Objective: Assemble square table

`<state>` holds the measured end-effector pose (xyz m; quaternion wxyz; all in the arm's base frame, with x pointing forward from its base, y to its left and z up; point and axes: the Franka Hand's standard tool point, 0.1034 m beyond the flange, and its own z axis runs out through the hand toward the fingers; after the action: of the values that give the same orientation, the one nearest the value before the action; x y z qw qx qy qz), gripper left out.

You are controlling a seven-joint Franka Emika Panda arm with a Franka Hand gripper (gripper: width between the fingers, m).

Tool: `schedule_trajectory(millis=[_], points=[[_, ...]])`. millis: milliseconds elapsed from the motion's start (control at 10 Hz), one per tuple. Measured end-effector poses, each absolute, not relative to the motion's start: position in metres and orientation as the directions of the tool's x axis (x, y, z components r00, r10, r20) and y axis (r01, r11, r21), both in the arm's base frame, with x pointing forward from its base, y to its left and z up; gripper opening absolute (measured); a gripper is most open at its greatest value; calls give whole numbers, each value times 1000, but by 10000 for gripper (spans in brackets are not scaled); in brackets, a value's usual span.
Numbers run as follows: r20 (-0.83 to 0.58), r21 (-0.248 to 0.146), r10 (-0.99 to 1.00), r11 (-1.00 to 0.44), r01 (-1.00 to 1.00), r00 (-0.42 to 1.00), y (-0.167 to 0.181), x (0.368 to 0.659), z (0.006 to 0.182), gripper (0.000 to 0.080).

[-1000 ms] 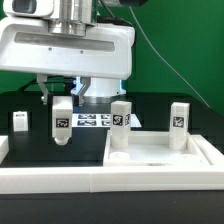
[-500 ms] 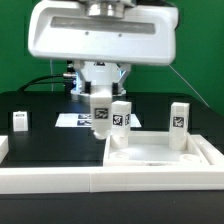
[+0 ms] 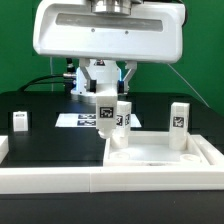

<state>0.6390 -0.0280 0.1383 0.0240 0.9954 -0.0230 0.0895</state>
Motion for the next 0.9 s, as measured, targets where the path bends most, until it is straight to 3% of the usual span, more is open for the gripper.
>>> schedule_trajectory(millis=[400,700,900], points=[[188,0,-123,-992,-125,974,48,641,139,290],[219,-3,-113,-993,-115,969,49,643,139,290],[336,-28,-126,-992,-124,933,63,647,139,290]])
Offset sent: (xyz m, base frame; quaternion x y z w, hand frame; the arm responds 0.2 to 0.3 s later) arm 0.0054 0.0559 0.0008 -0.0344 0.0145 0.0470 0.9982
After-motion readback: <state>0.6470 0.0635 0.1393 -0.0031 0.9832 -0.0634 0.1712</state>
